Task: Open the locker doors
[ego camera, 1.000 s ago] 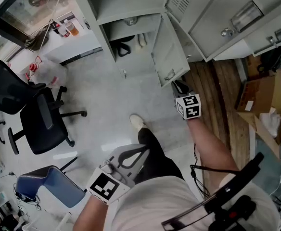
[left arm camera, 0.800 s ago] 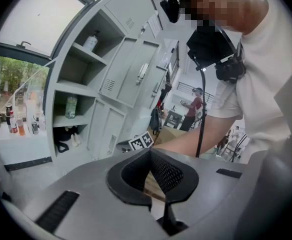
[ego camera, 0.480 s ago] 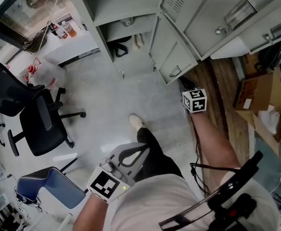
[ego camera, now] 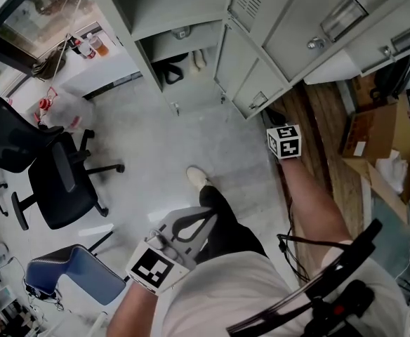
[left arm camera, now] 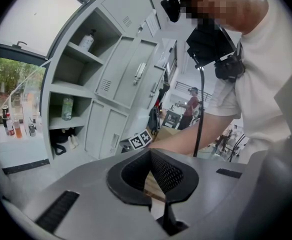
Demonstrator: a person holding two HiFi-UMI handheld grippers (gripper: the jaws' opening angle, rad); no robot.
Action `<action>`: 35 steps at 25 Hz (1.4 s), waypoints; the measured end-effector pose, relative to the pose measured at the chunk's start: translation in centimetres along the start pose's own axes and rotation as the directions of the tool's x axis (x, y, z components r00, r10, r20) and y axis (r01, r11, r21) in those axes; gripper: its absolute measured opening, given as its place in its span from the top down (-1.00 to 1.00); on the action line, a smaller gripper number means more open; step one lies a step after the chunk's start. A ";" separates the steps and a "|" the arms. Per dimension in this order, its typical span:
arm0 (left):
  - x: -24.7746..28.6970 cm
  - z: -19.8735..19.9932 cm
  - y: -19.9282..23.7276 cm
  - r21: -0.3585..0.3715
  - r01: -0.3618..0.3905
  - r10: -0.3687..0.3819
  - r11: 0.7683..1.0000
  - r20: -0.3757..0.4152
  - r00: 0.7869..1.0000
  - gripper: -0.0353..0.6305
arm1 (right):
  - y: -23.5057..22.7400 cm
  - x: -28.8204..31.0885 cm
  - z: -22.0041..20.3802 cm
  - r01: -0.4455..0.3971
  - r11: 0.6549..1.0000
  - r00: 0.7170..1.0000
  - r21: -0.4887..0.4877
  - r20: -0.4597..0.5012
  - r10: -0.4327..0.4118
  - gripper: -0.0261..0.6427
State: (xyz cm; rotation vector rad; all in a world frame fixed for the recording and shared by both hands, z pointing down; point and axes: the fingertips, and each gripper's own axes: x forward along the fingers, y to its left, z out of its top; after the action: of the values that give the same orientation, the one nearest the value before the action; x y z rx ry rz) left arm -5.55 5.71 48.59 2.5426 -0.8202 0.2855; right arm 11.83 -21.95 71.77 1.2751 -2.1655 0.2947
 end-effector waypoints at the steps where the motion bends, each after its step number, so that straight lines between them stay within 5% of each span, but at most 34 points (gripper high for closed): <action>1: 0.0 0.0 0.0 0.003 0.000 0.000 1.000 0.000 1.000 0.87 | -0.2 0.0 0.0 0.001 1.000 1.000 -0.007 -0.001 -0.001 0.85; 19: -0.2 0.3 -0.4 0.007 0.000 0.000 1.000 0.001 1.000 0.87 | -0.5 -0.4 0.1 0.012 0.999 1.000 0.042 -0.015 -0.011 0.85; 35: -3.5 1.5 -2.4 0.027 -0.039 0.037 0.999 0.066 0.997 0.87 | 5.0 -6.1 0.4 -0.088 0.996 0.996 0.018 -0.021 0.089 0.85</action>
State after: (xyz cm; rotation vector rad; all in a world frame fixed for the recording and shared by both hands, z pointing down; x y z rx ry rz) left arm -6.85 8.43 45.27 2.5768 -0.8961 0.2281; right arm 9.63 -15.21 68.38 1.1819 -2.2095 0.3625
